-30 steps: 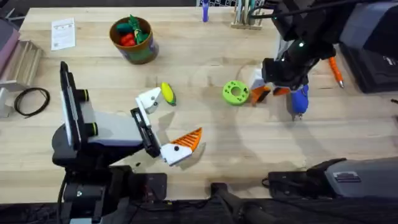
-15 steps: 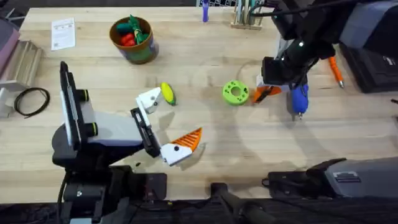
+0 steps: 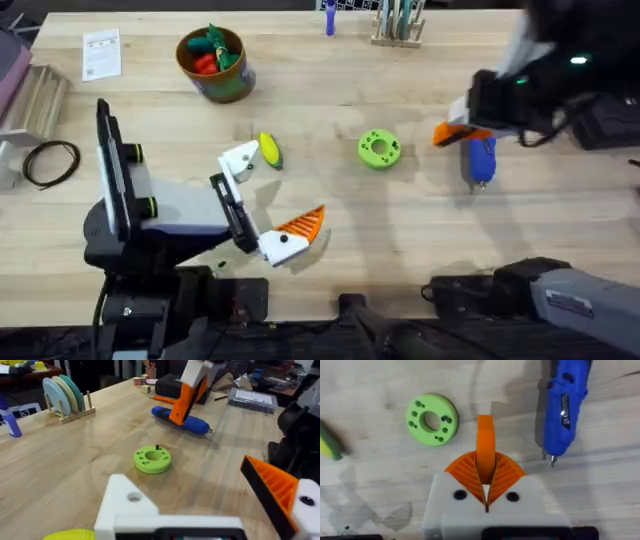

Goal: Pick up the gripper from the table and insert it into the empty holder that is missing its gripper. Then pick up a screw, insert it into the mounting hole, and use the screwdriver to tighten it. Finally, clean up the table by picking up the vegetable and placing it into the bucket.

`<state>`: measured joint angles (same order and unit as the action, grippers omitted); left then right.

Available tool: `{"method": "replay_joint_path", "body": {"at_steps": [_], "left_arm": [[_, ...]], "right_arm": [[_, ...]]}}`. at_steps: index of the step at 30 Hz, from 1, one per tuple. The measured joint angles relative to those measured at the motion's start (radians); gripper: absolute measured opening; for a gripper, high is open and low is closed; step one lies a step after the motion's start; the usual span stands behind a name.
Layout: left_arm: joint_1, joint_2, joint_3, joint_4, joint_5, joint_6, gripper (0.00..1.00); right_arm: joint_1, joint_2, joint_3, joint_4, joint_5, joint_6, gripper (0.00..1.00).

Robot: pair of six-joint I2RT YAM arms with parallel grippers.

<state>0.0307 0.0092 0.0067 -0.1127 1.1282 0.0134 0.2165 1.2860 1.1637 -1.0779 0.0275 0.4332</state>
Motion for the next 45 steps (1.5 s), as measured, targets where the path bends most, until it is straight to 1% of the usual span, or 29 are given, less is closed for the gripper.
{"method": "replay_joint_path", "body": {"at_steps": [2,5,9,12,16,22,23,28,30,35,41,43,45], "left_arm": [[0.000,0.000,0.000,0.000,0.000,0.000,0.986],[0.000,0.000,0.000,0.000,0.000,0.000,0.985],[0.000,0.000,0.000,0.000,0.000,0.000,0.986],[0.000,0.000,0.000,0.000,0.000,0.000,0.985],[0.000,0.000,0.000,0.000,0.000,0.000,0.985],[0.000,0.000,0.000,0.000,0.000,0.000,0.986],[0.000,0.000,0.000,0.000,0.000,0.000,0.986],[0.000,0.000,0.000,0.000,0.000,0.000,0.986],[0.000,0.000,0.000,0.000,-0.001,0.000,0.986],[0.000,0.000,0.000,0.000,-0.003,0.000,0.986],[0.000,0.000,0.000,0.000,-0.003,0.000,0.986],[0.000,0.000,0.000,0.000,-0.003,0.000,0.986],[0.000,0.000,0.000,0.000,-0.003,0.000,0.986]], "right_arm": [[-0.014,-0.052,0.000,0.004,-0.015,0.000,0.009],[-0.027,-0.103,0.000,0.043,-0.072,-0.003,0.009],[-0.028,-0.114,0.000,0.131,-0.185,-0.003,0.009],[-0.028,-0.112,-0.014,0.237,-0.294,-0.003,0.009],[-0.028,-0.112,-0.090,0.393,-0.460,-0.003,0.009],[-0.028,-0.112,-0.269,0.703,-0.747,-0.014,0.009],[-0.028,-0.111,-0.372,0.881,-0.875,0.023,0.009],[-0.028,-0.063,-0.487,1.197,-1.037,0.158,0.009],[-0.028,-0.035,-0.514,1.287,-1.084,0.223,0.009],[-0.028,0.045,-0.530,1.424,-1.175,0.336,0.009],[-0.017,0.157,-0.533,1.768,-1.287,0.515,0.009],[-0.009,0.185,-0.533,1.822,-1.313,0.562,0.009],[-0.001,0.213,-0.533,1.831,-1.343,0.594,0.009]]}}
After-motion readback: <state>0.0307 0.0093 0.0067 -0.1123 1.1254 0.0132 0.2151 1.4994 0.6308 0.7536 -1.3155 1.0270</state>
